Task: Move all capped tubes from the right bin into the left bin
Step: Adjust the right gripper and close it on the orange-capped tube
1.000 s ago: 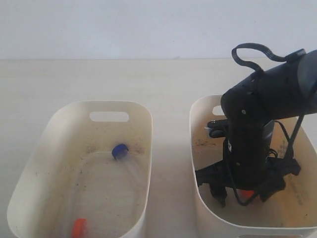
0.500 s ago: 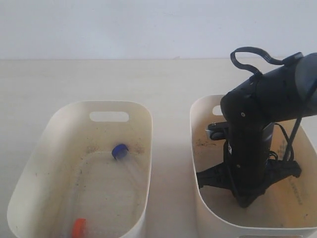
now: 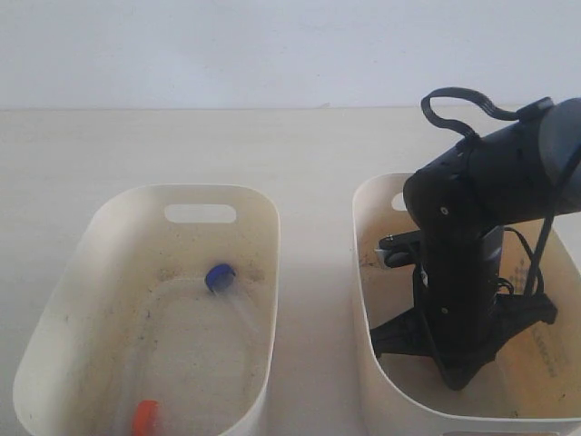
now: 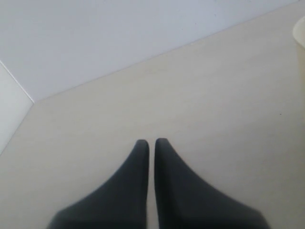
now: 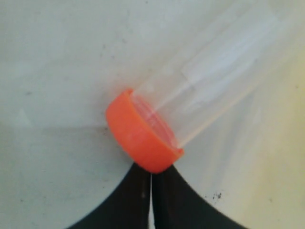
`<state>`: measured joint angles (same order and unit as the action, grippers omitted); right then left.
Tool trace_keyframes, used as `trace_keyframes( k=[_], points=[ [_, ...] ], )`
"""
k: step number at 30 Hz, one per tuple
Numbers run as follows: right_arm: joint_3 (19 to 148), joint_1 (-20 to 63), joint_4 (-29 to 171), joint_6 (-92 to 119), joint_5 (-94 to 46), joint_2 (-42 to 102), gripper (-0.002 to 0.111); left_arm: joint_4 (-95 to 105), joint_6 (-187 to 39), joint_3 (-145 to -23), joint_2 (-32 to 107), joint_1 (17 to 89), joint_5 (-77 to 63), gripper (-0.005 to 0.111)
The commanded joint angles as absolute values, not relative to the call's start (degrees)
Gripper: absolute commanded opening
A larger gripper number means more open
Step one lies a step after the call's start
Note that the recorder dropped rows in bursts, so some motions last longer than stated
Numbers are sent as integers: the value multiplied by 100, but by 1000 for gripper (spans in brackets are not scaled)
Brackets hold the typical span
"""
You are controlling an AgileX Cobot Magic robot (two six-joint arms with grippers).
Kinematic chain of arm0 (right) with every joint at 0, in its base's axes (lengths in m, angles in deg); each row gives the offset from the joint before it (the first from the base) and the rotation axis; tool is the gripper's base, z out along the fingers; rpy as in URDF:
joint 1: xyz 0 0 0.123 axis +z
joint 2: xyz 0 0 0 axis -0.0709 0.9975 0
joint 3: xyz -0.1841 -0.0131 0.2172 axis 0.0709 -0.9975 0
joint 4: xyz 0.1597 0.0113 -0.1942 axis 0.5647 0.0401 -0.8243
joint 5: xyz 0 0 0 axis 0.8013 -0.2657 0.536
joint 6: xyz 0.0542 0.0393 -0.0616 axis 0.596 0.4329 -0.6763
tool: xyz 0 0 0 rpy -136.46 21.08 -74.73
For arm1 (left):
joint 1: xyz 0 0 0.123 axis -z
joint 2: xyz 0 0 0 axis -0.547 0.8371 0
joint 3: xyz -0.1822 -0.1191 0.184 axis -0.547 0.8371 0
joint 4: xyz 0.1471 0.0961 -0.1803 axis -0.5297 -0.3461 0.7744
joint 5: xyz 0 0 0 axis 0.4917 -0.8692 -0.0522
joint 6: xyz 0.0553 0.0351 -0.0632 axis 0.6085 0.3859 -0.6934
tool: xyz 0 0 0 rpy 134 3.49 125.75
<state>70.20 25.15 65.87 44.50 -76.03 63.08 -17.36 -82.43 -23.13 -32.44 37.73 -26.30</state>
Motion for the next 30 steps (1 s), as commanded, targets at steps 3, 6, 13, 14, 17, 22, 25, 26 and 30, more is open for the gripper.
trace_keyframes(
  k=[3, 6, 13, 14, 17, 22, 25, 26, 30],
  points=[
    [6962, 2505, 6802, 4392, -7452, 6401, 1, -1720, -8298, -2333, -3241, 3803, -2613, 4],
    [6962, 2505, 6802, 4392, -7452, 6401, 1, -1720, -8298, -2333, -3241, 3803, -2613, 4],
    [6962, 2505, 6799, 4392, -7621, 6401, 1, -1720, -8298, -2333, -3241, 3803, -2613, 4],
    [6962, 2505, 6799, 4392, -7632, 6401, 1, -1720, -8298, -2333, -3241, 3803, -2613, 4],
    [6962, 2505, 6837, 4392, -7630, 6401, 1, -1720, -8298, -2333, -3241, 3803, -2613, 4],
    [6962, 2505, 6839, 4402, -7630, 6401, 1, -1720, -8298, -2333, -3241, 3803, -2613, 4],
    [6962, 2505, 6839, 4522, -7612, 6401, 1, -1720, -8298, -2333, -3241, 3803, -2613, 4],
    [6962, 2505, 6839, 4522, -7611, 6401, 1, -1720, -8298, -2333, -3241, 3803, -2613, 4],
    [6962, 2505, 7123, 4582, -7445, 6401, 1, -1720, -8298, -2333, -3241, 3803, -2613, 4]
  ],
)
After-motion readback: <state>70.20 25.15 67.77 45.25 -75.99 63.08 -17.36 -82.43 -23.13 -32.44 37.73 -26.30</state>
